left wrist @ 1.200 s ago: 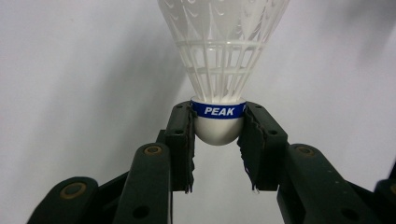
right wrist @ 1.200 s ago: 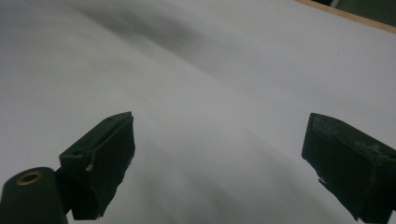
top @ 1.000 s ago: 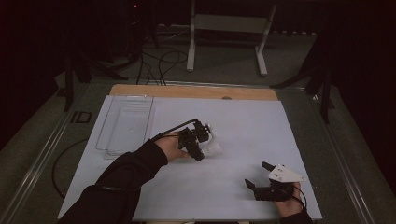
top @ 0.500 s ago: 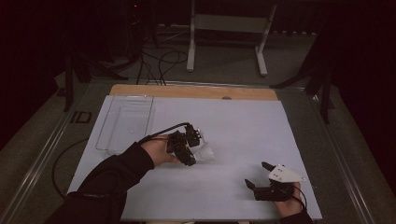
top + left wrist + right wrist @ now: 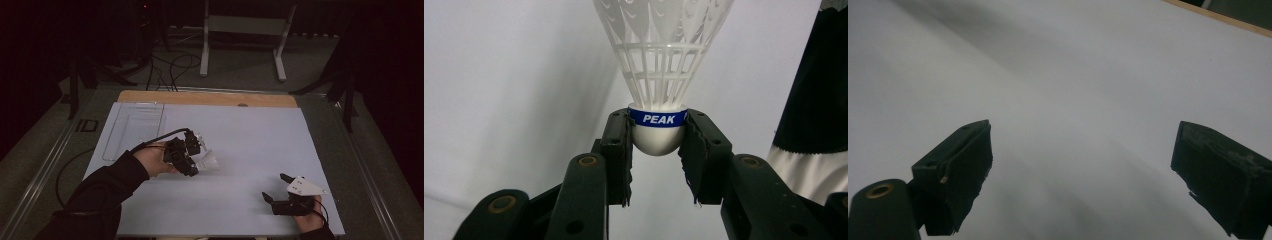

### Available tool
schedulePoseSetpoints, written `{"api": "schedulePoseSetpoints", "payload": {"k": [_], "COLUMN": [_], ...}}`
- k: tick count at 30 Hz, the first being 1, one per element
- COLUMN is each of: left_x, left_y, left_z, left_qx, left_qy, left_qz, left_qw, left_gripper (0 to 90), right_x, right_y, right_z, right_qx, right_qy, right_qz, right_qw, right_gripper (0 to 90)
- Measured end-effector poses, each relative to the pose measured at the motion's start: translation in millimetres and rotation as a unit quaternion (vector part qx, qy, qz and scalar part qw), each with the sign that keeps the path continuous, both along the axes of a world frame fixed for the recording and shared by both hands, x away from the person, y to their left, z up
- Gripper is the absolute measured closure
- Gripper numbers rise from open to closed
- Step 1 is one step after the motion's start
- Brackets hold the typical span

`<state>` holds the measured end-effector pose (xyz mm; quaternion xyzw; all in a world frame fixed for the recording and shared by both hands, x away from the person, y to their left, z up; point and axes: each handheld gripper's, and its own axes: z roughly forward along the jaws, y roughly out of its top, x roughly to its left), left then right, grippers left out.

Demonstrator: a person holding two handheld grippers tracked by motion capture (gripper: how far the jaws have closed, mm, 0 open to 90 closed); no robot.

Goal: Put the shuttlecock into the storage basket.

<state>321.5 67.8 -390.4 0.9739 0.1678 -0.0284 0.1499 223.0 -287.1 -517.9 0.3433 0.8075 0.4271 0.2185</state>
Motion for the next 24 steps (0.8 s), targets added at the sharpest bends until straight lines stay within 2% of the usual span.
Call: {"api": "schedulePoseSetpoints", "payload": {"k": [3,10,20,21,24], "left_x": [1.2,2.2,5.5,5.9,7.0], "left_y": [11.2,26.1,59.8,66.2,71.9], "left_z": [4.9,6.4,11.6,12.6,13.8], "left_qx": [0.001,0.007,0.008,0.014,0.008], "left_qy": [-0.003,0.000,-0.006,-0.009,-0.007], "left_qz": [0.005,0.009,0.034,0.038,0.043], "left_qw": [1.0000,0.9999,0.9994,0.9991,0.9990], "left_gripper": [66.5,66.5,66.5,66.5,66.5], "right_x": [-0.3,-0.3,-1.0,-1.2,-1.1], "right_y": [1.2,0.4,0.8,1.2,1.0], "right_z": [0.4,0.4,1.3,1.5,1.8], "right_qx": [-0.002,-0.001,-0.003,-0.004,-0.003], "right_qy": [-0.003,-0.004,-0.007,-0.007,-0.008], "right_qz": [0.002,0.000,0.001,0.000,0.001], "right_qw": [1.0000,1.0000,1.0000,1.0000,1.0000], "right_gripper": [9.5,9.5,9.5,9.5,9.5]}}
